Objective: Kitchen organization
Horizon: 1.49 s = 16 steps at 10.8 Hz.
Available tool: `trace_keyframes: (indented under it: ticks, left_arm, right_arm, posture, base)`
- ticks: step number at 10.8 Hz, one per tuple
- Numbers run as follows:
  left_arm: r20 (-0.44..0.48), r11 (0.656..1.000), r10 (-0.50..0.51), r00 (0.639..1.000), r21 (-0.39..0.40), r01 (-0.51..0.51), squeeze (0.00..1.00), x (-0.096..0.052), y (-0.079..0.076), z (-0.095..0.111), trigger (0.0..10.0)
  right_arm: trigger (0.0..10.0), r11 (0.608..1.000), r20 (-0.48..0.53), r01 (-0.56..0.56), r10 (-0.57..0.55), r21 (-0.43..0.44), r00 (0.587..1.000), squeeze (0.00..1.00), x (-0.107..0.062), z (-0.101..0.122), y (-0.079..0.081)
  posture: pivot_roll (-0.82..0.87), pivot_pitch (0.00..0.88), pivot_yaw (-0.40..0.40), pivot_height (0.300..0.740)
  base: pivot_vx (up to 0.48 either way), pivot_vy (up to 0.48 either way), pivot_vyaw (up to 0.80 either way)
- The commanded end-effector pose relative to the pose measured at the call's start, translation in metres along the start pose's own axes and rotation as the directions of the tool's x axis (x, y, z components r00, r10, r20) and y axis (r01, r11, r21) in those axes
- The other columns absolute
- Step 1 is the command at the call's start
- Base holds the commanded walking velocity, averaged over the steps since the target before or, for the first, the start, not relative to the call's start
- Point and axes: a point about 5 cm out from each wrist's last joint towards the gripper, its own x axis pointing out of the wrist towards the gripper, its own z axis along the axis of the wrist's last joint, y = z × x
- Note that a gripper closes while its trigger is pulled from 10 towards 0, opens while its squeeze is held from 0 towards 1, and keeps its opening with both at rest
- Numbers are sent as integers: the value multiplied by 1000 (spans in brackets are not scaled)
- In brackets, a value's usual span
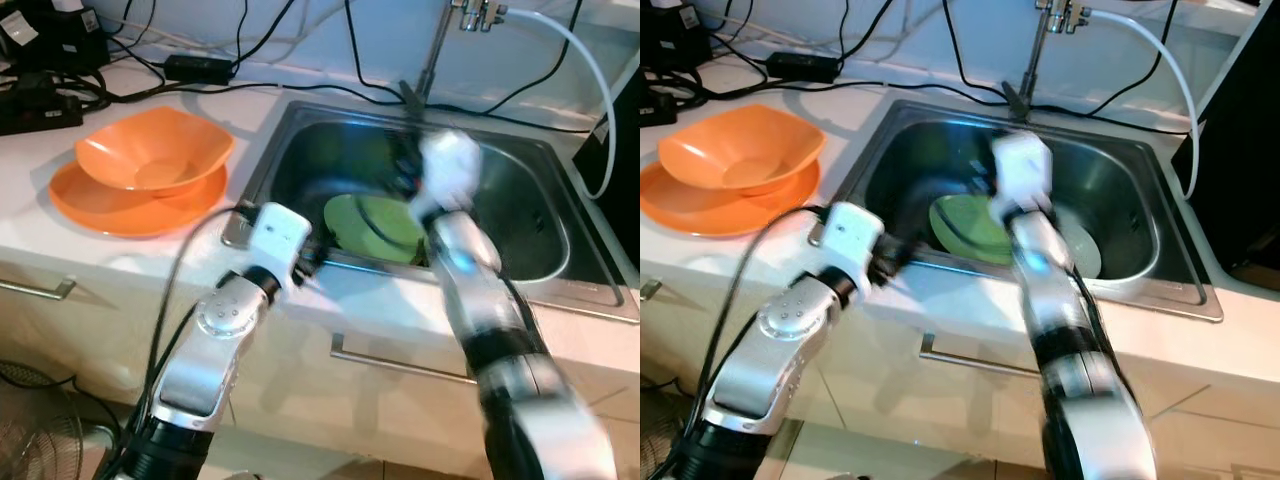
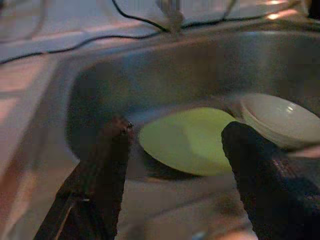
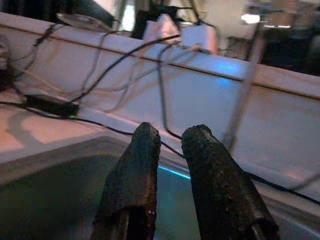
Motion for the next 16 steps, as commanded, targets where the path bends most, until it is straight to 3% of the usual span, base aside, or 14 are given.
trace_keyframes:
  ticks: [1,4,7,9,12,13,15,16]
  left_arm:
    - [12,1000,15,1000,1,-15,0,1,1,1,10000]
    - [26,1000,24,999,-10,-24,0,2,0,-3,10000]
    - [38,1000,8,999,-11,-7,0,5,-5,-4,10000]
    - [61,1000,21,998,-11,-20,0,6,-4,-2,10000]
    - [105,998,63,992,7,-64,0,5,3,4,10000]
    - [146,994,89,985,48,-97,0,4,7,12,10000]
    - [337,944,272,901,88,-318,0,0,43,58,10000]
    - [358,928,308,881,92,-362,0,-2,54,65,10000]
  right_arm:
    - [10000,999,49,37,-37,-4,998,0,-3,10,-10]
    - [10000,998,52,56,-56,-5,997,0,-28,13,-10]
    - [10000,999,-23,14,-13,48,1000,0,-51,-2,16]
    - [10000,998,-38,1,1,71,999,0,-52,-4,25]
    - [10000,997,-42,8,-5,75,999,0,-50,-4,26]
    - [10000,997,-46,14,-11,76,999,0,-50,-4,26]
    - [10000,997,-56,23,-19,78,998,0,-49,-7,26]
    - [10000,997,-59,25,-20,78,998,0,-48,-7,26]
  posture:
    - [124,88,-62,740]
    - [107,82,-51,740]
    - [107,66,-55,740]
    - [118,71,-59,740]
    - [125,80,-63,740]
    - [127,83,-63,740]
    - [142,90,-63,740]
    - [146,93,-62,740]
  base:
    - [0,0,0]
    - [0,0,0]
    - [0,0,0]
    - [0,0,0]
    - [0,0,0]
    - [0,0,0]
    - [0,0,0]
    - [0,0,0]
